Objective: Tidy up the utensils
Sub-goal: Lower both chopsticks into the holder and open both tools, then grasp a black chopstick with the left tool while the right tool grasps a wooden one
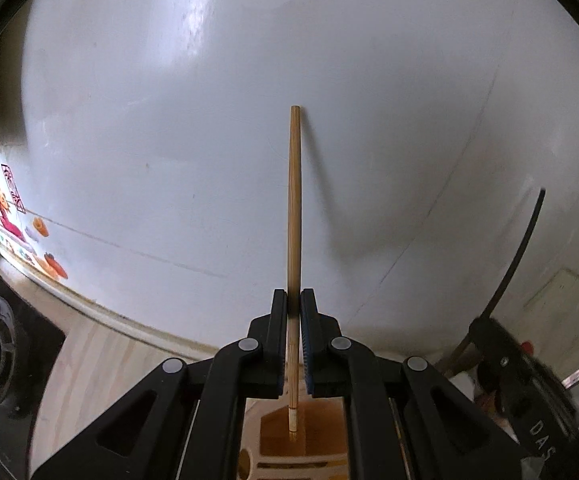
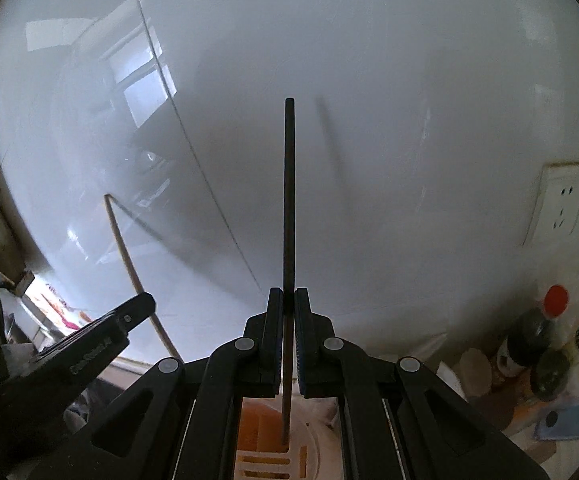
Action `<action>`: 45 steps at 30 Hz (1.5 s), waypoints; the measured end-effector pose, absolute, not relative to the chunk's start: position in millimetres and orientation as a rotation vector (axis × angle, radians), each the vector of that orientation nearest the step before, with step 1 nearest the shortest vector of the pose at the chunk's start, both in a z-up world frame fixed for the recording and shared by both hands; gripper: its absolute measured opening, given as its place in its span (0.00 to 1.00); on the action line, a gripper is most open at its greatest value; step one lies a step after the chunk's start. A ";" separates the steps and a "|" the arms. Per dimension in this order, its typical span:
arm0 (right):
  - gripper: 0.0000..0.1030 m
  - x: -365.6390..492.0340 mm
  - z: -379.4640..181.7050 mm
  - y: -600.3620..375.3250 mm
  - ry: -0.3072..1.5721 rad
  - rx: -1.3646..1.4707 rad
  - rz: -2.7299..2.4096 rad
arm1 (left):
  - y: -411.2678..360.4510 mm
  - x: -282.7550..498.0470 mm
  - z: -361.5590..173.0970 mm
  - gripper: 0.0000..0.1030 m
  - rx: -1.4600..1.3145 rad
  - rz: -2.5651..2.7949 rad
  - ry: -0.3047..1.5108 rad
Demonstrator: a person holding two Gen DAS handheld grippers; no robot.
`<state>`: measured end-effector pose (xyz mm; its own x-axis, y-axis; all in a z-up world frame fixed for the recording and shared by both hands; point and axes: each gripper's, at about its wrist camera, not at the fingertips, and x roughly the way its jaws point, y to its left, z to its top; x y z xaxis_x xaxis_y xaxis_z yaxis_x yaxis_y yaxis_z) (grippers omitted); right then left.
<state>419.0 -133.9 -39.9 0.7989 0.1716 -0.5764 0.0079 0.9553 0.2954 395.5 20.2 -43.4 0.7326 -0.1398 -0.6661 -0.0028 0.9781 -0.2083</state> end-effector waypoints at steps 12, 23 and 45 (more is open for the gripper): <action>0.11 421.5 -61.3 -124.7 0.800 0.258 0.190 | 26.0 362.2 -39.5 0.29 -0.130 -0.102 0.878; 0.55 359.4 -65.0 -157.7 0.819 0.305 0.130 | 44.1 293.9 -33.2 1.00 -0.059 0.046 0.840; 0.41 275.3 -223.8 -140.8 1.269 0.271 0.101 | 36.3 219.8 -226.6 0.96 -0.040 0.116 1.309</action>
<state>275.3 -140.8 -223.8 0.2980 0.2237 -0.9280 0.0740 0.9638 0.2561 219.8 36.3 -226.6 0.2536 0.0628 -0.9653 -0.1085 0.9934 0.0361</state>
